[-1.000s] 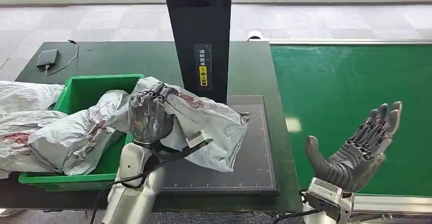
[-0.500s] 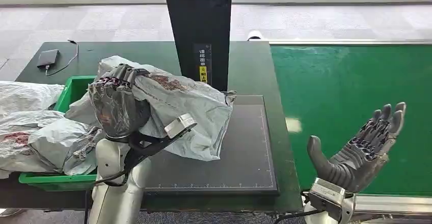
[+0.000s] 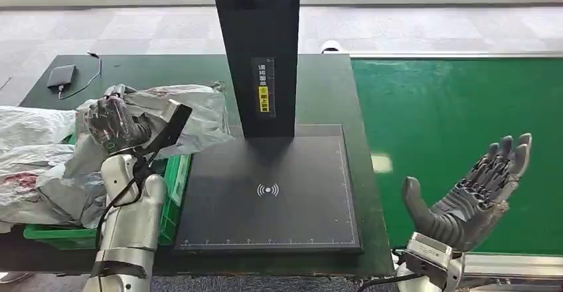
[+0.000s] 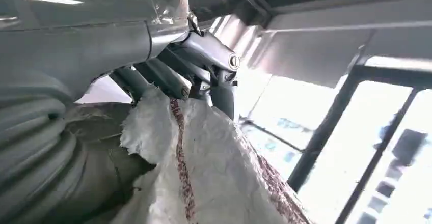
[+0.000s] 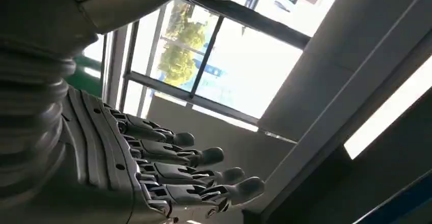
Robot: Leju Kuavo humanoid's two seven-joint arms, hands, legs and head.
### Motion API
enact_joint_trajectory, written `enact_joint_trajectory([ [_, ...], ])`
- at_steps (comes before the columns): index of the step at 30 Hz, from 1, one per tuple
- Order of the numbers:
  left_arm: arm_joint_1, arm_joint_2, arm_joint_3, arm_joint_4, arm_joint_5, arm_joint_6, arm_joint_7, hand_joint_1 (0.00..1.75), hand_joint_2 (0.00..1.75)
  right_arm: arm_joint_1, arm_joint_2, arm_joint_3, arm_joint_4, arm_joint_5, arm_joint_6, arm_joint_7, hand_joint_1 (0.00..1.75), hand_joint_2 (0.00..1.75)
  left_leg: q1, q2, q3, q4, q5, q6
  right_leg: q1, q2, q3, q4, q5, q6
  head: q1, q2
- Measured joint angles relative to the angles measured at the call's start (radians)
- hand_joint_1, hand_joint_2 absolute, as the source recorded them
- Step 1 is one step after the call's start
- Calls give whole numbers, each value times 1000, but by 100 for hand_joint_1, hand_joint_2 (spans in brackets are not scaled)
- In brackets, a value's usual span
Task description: Moved the parcel from conveyor to table for the left to box.
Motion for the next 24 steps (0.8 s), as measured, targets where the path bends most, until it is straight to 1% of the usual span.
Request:
enact_joint_trajectory([
  [4, -34, 29, 117, 99, -43, 0, 21, 175, 175, 0, 0, 0, 0, -3, 0, 0, 0, 175, 0, 0, -1, 0, 0, 0, 0, -1, 0, 0, 0, 0, 0, 0],
  [8, -50, 39, 200, 135, -45, 0, 12, 175, 175, 0, 0, 0, 0, -6, 0, 0, 0, 175, 0, 0, -1, 0, 0, 0, 0, 0, -1, 0, 0, 0, 0, 0],
  [13, -56, 43, 254, 141, -47, 0, -5, 175, 175, 0, 0, 0, 0, -6, 0, 0, 0, 175, 0, 0, -1, 0, 0, 0, 0, -1, -1, 0, 0, 0, 0, 0],
  [20, -56, 34, 294, 75, -51, 2, -28, 175, 175, 0, 0, 0, 0, -6, 0, 0, 0, 175, 0, 0, -1, 0, 0, 0, 0, -1, -1, 0, 0, 0, 0, 0],
  [22, -52, 29, 302, 45, -51, 2, -53, 175, 175, 0, 0, 0, 0, -6, 0, 0, 0, 175, 0, 0, -1, 0, 0, 0, 0, -1, -1, 0, 0, 0, 0, 0],
  [23, -51, 24, 308, 17, -51, 2, -81, 122, 175, 0, 0, 0, 0, -5, 0, 0, 0, 175, 0, 0, -1, 0, 0, 0, 0, -1, -1, 0, 0, 0, 0, 0],
  [24, -51, 17, 314, -7, -49, 2, -114, 0, 175, 0, 0, 0, 0, -5, 0, 0, 0, 175, 0, 0, -1, 0, 0, 0, 0, -1, -1, 0, 0, 0, 0, 0],
])
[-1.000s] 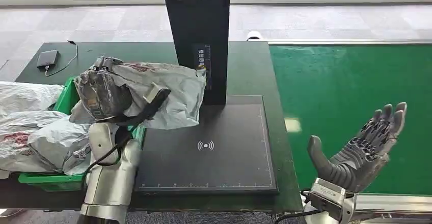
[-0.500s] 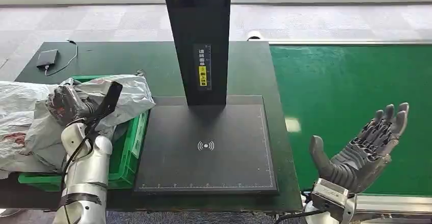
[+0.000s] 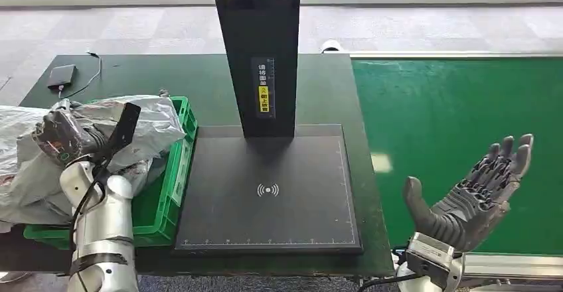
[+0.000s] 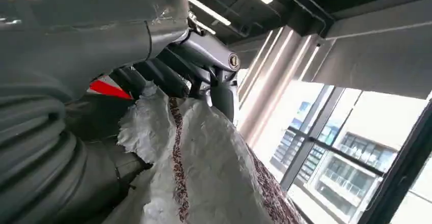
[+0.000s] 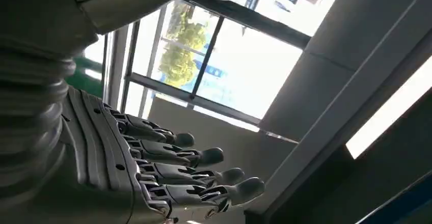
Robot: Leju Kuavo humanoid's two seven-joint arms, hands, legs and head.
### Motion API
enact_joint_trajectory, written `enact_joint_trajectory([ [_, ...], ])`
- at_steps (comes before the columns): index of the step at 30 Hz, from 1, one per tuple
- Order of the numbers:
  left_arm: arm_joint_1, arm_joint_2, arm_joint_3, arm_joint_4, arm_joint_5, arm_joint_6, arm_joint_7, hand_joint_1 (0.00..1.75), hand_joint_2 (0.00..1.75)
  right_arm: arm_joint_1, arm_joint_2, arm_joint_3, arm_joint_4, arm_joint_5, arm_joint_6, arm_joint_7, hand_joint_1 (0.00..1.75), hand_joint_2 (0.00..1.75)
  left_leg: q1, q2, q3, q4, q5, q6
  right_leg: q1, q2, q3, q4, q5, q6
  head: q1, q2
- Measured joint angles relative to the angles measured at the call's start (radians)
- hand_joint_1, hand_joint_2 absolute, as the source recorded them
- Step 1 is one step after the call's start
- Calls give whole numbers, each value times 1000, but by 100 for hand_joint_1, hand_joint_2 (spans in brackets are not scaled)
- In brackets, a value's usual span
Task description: Moved the parcel from conveyor to table for the left to box.
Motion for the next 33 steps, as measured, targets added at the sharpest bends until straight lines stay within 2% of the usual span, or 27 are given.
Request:
enact_joint_trajectory([
  [2, 0, -13, 16, -40, 3, 1, -48, 0, 175, 0, 0, 0, 0, 3, 0, 0, 0, 175, 0, 0, 0, 0, 0, 0, 0, 0, 0, 0, 0, 0, 0, 0],
  [5, 0, -23, 23, -58, 18, 0, -54, 0, 175, -1, 0, -2, 5, 5, 0, 0, 0, 175, 0, 0, 0, 0, 0, 0, 0, 0, 0, 0, 0, 0, 0, 0],
  [12, -29, -17, -8, 134, 6, 0, -10, 0, 175, 0, 1, -15, 6, 13, 0, 0, 0, 175, 0, 0, 0, 0, 0, 0, 0, -1, 0, 0, 1, 0, 0, 0],
  [14, -27, -17, -14, 160, 28, 0, -33, 0, 175, 0, 1, -18, 8, 16, 0, 0, 0, 175, 0, 0, 0, 0, 1, -1, 0, 0, 0, 0, 1, -1, 0, 0],
  [33, -4, -36, -18, 181, 52, 0, -71, 0, 175, 0, 2, -23, 12, 26, 0, 0, 0, 175, 0, 0, 0, 0, 1, -1, 0, -1, 0, 0, 1, -1, 0, 0],
])
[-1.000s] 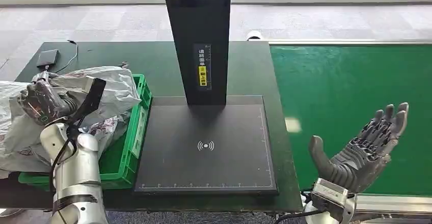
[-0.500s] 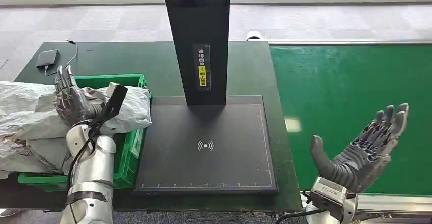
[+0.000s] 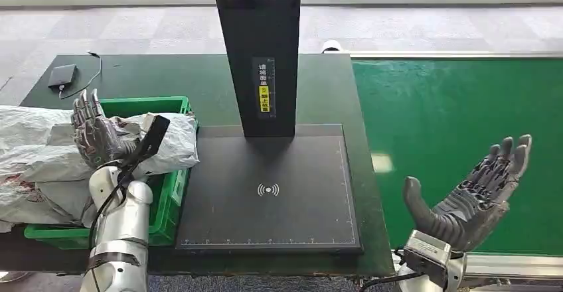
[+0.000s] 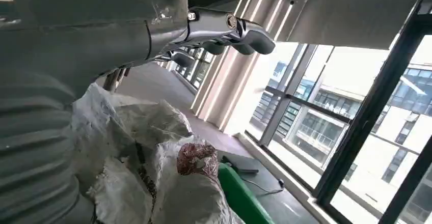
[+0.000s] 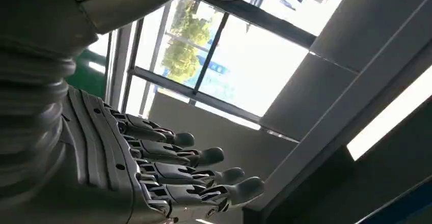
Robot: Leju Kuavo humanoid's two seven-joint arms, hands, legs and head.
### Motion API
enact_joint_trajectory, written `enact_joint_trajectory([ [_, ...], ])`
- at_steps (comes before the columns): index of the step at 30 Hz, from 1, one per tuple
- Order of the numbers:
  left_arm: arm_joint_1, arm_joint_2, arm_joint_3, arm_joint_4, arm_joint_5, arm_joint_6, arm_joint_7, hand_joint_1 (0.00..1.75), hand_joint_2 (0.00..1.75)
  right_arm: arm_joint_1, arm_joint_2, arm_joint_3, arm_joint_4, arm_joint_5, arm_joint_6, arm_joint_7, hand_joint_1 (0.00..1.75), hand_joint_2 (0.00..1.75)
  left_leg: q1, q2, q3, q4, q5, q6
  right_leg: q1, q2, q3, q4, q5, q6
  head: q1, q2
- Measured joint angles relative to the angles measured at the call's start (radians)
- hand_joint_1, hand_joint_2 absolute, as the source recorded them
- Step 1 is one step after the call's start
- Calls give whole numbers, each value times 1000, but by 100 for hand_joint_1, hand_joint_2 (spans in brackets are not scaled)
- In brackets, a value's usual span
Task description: Moved the parcel from conveyor to table for the left to box.
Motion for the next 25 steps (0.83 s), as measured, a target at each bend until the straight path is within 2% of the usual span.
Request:
enact_joint_trajectory([
  [9, 49, -21, -34, -42, 123, 0, -55, 0, 175, 1, 1, -10, 4, 0, 0, 0, 0, 175, 0, 0, 0, 0, 0, 0, 0, 0, 0, 0, 0, 0, 0, 0],
  [17, 190, -80, -52, -270, 245, 0, -121, 0, 175, 5, 1, -31, 3, -2, 0, 0, 0, 175, 0, 0, 0, 0, -1, 1, 0, 1, 0, 0, -1, 0, 0, 0],
  [25, 323, -94, -111, -475, 333, 0, -114, 0, 175, 8, 2, -43, 2, -3, 0, 0, 0, 175, 0, 0, 0, 0, -1, 1, 0, 0, -1, 0, -1, 0, 0, 0],
])
